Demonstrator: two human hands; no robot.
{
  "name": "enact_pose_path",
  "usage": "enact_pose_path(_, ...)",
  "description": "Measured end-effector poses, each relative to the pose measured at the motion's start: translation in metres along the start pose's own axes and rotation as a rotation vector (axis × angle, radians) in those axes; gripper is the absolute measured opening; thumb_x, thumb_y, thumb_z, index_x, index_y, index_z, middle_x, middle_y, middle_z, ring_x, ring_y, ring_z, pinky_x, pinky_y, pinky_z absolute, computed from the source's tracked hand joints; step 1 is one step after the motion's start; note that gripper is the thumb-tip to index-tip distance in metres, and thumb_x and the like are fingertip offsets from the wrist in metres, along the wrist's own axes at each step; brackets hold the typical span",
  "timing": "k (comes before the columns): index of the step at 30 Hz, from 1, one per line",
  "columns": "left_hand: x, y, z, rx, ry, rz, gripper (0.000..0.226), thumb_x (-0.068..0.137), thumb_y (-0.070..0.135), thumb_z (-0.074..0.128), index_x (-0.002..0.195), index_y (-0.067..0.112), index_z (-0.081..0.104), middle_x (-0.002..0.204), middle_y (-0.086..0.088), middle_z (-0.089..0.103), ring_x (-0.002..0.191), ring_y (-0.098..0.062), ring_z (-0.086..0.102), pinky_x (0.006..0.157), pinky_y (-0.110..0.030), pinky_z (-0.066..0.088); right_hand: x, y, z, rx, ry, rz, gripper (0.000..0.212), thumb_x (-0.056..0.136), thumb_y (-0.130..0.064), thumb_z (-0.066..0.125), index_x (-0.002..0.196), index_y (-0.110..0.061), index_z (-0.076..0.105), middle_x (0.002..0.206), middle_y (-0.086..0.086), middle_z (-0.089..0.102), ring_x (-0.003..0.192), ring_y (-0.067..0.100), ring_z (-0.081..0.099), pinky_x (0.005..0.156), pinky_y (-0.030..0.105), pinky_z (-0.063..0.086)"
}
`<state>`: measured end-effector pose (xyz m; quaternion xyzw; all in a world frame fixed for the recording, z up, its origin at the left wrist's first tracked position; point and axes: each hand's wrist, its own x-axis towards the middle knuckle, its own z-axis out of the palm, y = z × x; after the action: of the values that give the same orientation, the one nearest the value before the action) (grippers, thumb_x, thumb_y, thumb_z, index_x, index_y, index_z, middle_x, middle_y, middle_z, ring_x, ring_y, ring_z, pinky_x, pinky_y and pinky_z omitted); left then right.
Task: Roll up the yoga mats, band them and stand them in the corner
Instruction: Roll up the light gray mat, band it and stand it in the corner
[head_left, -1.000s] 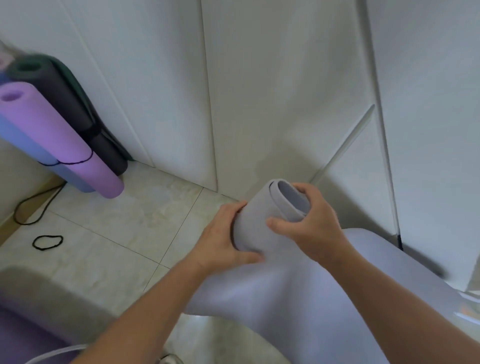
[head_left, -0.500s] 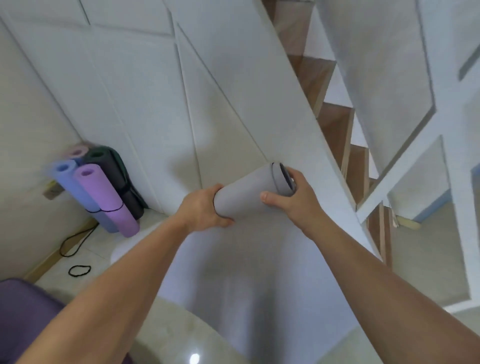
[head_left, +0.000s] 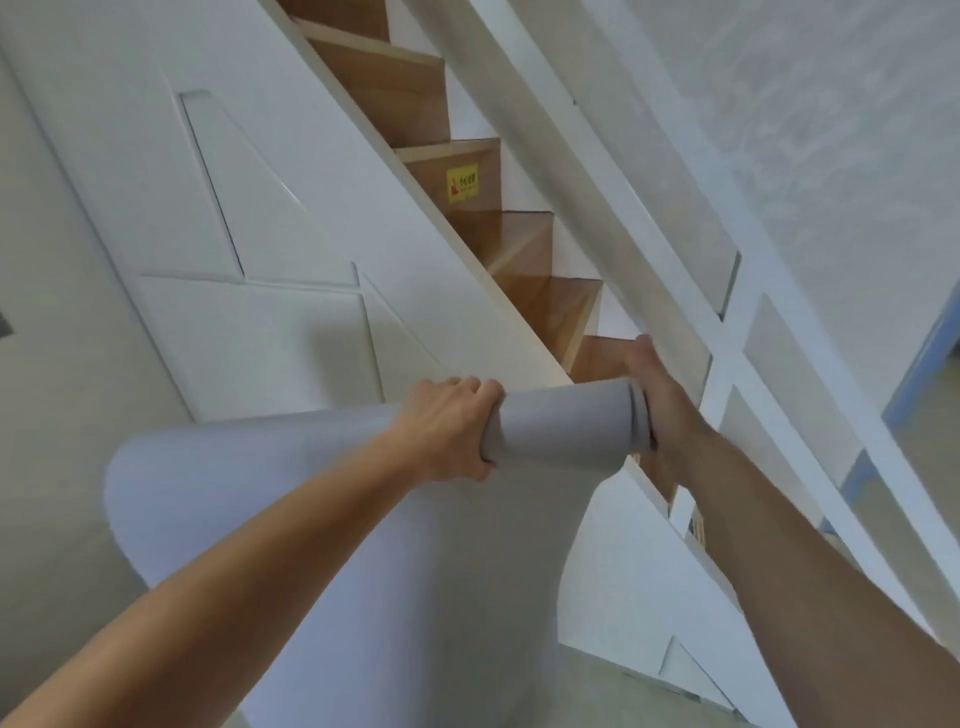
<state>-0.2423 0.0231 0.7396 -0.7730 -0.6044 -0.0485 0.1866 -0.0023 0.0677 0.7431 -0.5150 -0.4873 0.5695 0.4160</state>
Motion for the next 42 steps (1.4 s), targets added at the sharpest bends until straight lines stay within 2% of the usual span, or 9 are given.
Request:
enact_pose_path(4,-0.001,-0.005,0.001,0.041,-0.081,0.052,0.074,0.064,0.054,0.073,0.126,0.024,0.046,0.106,0.002,0.059,0.098,-0.023,0.059,0.067,-0.032,0.04,-0.019,0.018,0.024,0.028,-0.044,-0.034,0.062,0.097,-0.07,0.031,0.129,-0.022,0.054,0.11,0.002,0.06,0.099,0.016,0.06,0.083,0.034,0.051)
enact_pose_path(10,-0.006,-0.005,0.016,0.029,-0.118,0.076,0.065,0.067,0.053,0.072,0.119,0.022,0.047,0.107,0.0,0.058,0.1,-0.024,0.058,0.067,-0.032,0.041,-0.022,0.056,0.06,0.179,-0.048,0.027,0.106,0.053,-0.101,0.046,0.139,-0.039,0.048,0.135,0.003,0.057,0.118,0.025,0.059,0.105,0.054,0.048)
enact_pose_path(19,-0.028,-0.015,0.046,0.001,0.009,0.08,0.072,0.056,0.051,0.073,0.12,0.024,0.052,0.103,0.002,0.054,0.092,-0.025,0.057,0.061,-0.034,0.043,-0.031,0.073,0.069,0.075,0.057,-0.13,0.046,0.078,-0.019,0.085,0.113,-0.027,0.057,0.117,0.005,0.056,0.1,0.029,0.062,0.073,0.039,0.061)
enact_pose_path(25,-0.029,-0.037,0.037,-0.154,-0.128,0.144,0.105,0.053,0.069,0.074,0.142,0.032,0.033,0.134,0.005,0.053,0.114,-0.023,0.055,0.098,-0.04,0.041,-0.033,0.069,0.057,0.277,0.005,-0.141,0.035,0.082,-0.002,0.078,0.11,-0.016,0.062,0.108,0.008,0.063,0.095,0.029,0.066,0.068,0.036,0.063)
enact_pose_path(28,-0.027,-0.042,0.035,-0.173,-0.216,0.108,0.093,0.058,0.066,0.077,0.136,0.033,0.038,0.122,0.006,0.061,0.108,-0.023,0.061,0.081,-0.034,0.042,-0.03,0.073,0.058,0.209,-0.011,-0.084,0.036,0.083,-0.008,0.079,0.114,-0.019,0.061,0.12,0.015,0.06,0.102,0.036,0.064,0.077,0.046,0.062)
enact_pose_path(31,-0.027,-0.039,0.043,-0.114,-0.217,0.095,0.076,0.064,0.062,0.074,0.126,0.031,0.043,0.112,0.004,0.066,0.1,-0.026,0.065,0.071,-0.032,0.038,-0.026,0.068,0.055,-0.155,-0.009,-0.091,0.056,0.082,-0.029,0.082,0.13,-0.027,0.053,0.134,0.008,0.051,0.109,0.027,0.059,0.086,0.045,0.059)
enact_pose_path(36,-0.019,-0.019,0.049,-0.064,-0.197,0.106,0.068,0.067,0.056,0.073,0.119,0.022,0.045,0.104,-0.003,0.069,0.09,-0.033,0.067,0.067,-0.034,0.04,-0.024,0.059,0.078,-1.647,-0.022,-0.494,0.122,0.068,-0.07,0.075,0.158,-0.032,0.002,0.166,0.006,0.007,0.153,0.03,0.007,0.123,0.055,0.008)
enact_pose_path(39,-0.013,-0.004,0.043,-0.085,-0.247,0.122,0.066,0.067,0.054,0.074,0.116,0.02,0.046,0.103,-0.004,0.069,0.089,-0.032,0.066,0.07,-0.035,0.045,-0.019,0.064,0.096,-1.684,-0.007,-0.549,0.095,0.075,-0.059,0.073,0.151,-0.028,0.026,0.149,0.005,0.044,0.135,0.027,0.043,0.116,0.045,0.028)
enact_pose_path(42,-0.018,-0.019,0.04,-0.241,-0.411,0.101,0.083,0.064,0.057,0.08,0.131,0.028,0.04,0.118,0.0,0.067,0.104,-0.028,0.064,0.085,-0.036,0.046,-0.015,0.058,0.082,-1.601,-0.02,-0.567,0.06,0.07,-0.057,0.071,0.123,-0.032,0.054,0.109,-0.007,0.065,0.096,0.018,0.061,0.081,0.032,0.049)
